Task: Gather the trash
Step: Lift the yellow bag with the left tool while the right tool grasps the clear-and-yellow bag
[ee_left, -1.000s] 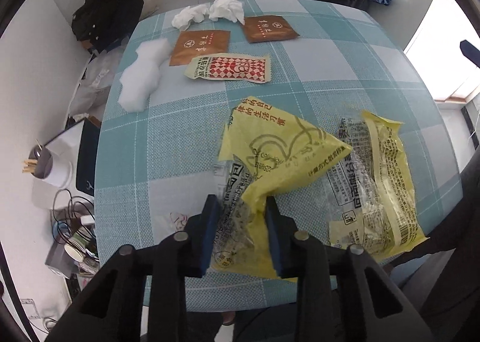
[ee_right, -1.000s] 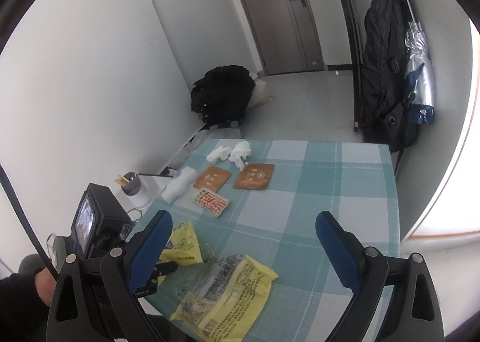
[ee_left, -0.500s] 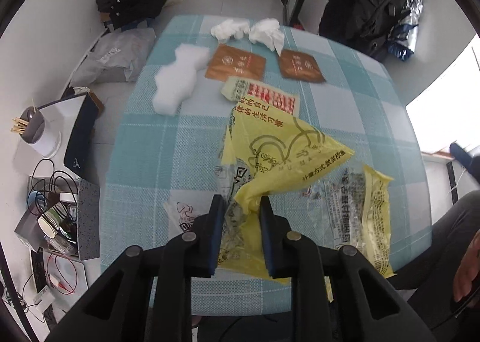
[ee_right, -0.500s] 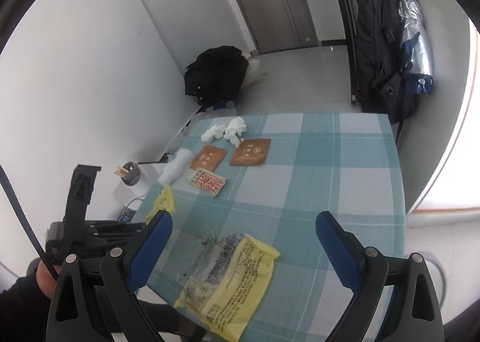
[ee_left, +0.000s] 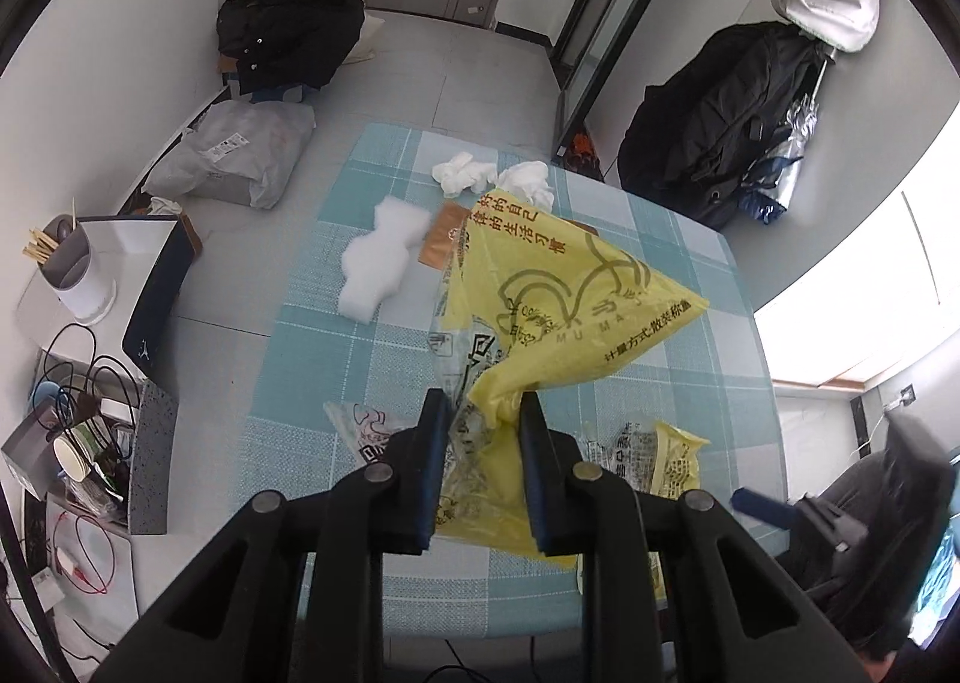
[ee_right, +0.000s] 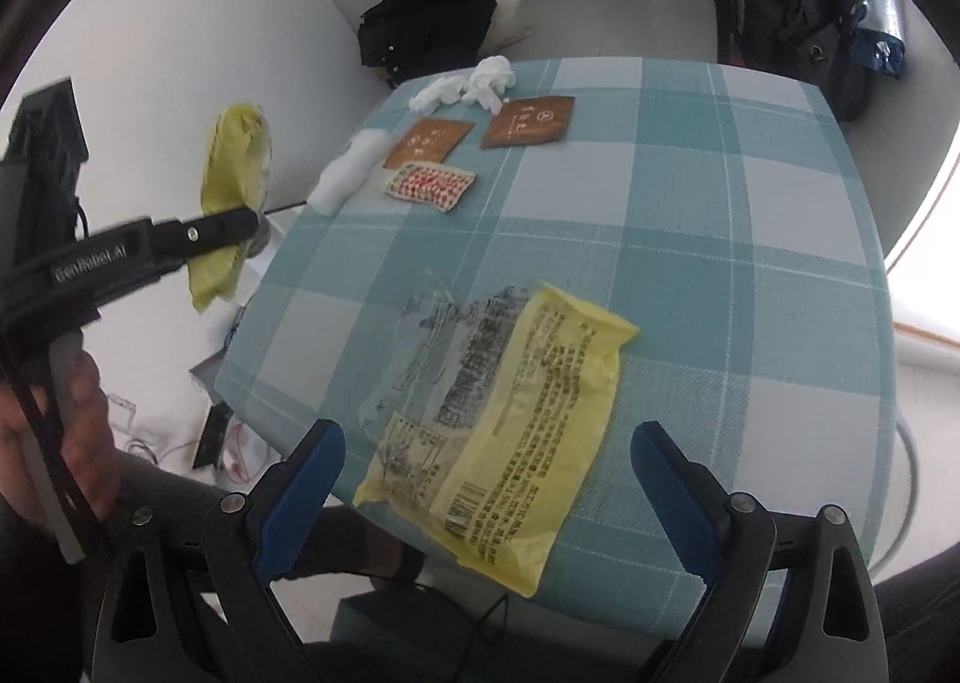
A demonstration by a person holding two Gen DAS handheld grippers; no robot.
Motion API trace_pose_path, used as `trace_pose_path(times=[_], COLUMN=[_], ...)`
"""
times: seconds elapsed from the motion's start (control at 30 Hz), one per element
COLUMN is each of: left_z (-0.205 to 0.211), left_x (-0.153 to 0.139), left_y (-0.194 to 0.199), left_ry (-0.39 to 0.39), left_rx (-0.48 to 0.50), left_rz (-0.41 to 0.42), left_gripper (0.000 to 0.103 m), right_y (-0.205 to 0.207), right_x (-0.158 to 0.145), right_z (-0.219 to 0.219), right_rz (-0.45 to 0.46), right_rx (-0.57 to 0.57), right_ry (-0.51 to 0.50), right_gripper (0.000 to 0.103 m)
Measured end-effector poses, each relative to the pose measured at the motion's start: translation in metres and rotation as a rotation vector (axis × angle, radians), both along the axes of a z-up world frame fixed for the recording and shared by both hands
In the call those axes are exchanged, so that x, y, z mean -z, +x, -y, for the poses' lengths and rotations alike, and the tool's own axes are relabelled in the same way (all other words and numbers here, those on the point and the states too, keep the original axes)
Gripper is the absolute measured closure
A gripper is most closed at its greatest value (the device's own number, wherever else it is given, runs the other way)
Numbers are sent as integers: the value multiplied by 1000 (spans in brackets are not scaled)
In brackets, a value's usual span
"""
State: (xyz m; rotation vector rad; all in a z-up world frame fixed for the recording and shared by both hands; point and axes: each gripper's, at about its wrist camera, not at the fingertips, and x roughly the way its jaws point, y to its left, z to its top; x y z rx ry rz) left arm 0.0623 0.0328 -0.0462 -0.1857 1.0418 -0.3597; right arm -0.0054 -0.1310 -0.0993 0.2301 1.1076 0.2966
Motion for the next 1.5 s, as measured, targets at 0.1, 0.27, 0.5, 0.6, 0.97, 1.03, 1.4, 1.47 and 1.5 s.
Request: trace_pose_path(times=[0.1,0.27,0.5,0.6,0.97,1.03,1.4,1.47,1.5], left_z=[-7,-20,-31,-33,-34,-34,-32,-33,-33], left_x=[-2,-2,-1,-3,-4,-4,-1,-1,-1], left_y=[1,3,4,4,1,1,2,3,3], left_ry=[-16,-53,-85,-88,-81,-80,-69,-70,-70], left_rx=[-17,-50,-73,-74,-75,-76,-76,-79,-77], left_rz=[2,-15,-23,-19,-11,-14,-27,-29,-30], left_gripper=[85,85,85,85,85,85,85,85,85], right_y=[0,4,6,7,3,3,2,2,1], right_x=[10,29,31,30,24,21,8,5,3], right_z=[-21,-46,-62,-65,-67,-65,-55,-52,-51], right_rz=[8,12,96,116,129,137,144,147,149], right_rx=[-15,-37,-67,-87,-122,-121,-104,-99,-98], right_ry=[-60,-166,-325,-335,-282,-266,-167,-153,-148], right_gripper=[6,5,38,57,99,100,101,101,101])
